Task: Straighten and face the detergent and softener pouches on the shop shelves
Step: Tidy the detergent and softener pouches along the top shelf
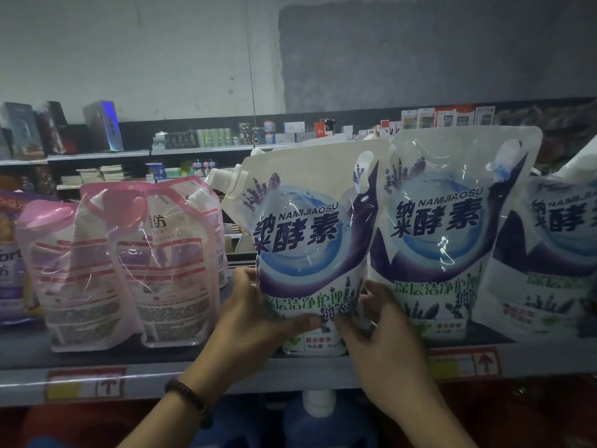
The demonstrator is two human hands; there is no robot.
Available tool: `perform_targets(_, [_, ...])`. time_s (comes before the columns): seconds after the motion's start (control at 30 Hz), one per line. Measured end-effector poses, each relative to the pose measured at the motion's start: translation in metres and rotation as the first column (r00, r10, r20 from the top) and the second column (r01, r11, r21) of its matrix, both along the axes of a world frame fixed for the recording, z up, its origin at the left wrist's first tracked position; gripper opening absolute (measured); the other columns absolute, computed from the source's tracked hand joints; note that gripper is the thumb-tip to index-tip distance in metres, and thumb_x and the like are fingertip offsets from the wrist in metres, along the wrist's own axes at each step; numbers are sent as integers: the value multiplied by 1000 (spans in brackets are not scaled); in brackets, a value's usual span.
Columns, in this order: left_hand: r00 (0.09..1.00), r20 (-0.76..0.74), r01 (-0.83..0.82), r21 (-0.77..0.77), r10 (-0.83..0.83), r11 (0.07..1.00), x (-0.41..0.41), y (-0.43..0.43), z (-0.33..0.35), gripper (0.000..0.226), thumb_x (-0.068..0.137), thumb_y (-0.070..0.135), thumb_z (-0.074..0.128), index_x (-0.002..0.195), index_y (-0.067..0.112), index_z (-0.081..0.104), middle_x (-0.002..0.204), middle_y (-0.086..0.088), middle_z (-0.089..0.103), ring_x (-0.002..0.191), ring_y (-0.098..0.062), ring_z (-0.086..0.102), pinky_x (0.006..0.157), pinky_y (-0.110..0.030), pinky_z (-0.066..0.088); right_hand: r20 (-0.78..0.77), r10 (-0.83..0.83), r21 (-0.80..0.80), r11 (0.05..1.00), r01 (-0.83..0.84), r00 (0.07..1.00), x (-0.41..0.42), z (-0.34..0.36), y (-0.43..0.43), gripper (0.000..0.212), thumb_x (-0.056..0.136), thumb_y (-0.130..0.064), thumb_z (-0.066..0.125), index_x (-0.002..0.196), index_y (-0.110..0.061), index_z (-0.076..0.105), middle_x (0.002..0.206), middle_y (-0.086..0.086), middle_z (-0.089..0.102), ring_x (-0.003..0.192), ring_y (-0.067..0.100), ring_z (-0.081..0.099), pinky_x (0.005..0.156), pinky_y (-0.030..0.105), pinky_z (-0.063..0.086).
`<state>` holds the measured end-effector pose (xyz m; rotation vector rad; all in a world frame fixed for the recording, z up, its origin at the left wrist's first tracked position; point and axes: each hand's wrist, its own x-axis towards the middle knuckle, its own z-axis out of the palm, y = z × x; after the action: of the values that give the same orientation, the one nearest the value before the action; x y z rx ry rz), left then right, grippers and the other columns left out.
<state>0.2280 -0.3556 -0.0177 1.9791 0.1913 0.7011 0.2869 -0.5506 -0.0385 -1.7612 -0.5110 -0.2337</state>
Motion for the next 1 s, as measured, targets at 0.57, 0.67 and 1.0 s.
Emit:
perform_targets(0.57, [998,25,-64,177,60,982,-37,26,49,71,75,101,39,115,45,55,111,11,75,93,-3,76,78,-37,64,458,-80,-149,975,166,885,1,115,-50,4,91,-36,75,93,-34,76,75,-23,74,72,-9,71,65,9,56])
perform_targets(0.67, [993,100,-67,71,59,995,-41,37,83,89,72,105,33,109,31,68,101,5,79,86,-22,79,79,-52,64,532,-51,-119,984,134,845,10,164,-57,7,91,-37,74,87,-32,76,70,-18,75,64,-1,72,62,20,59])
perform_targets(1.0, [949,231,-270,251,214,930,-38,63,179,52,110,40,50,79,3,70,68,-15,73,58,-40,74,69,-63,64,476,138,-276,961,-1,869,65,253,-49,22,97,-31,74,79,-18,79,70,-6,78,57,15,69,53,33,55])
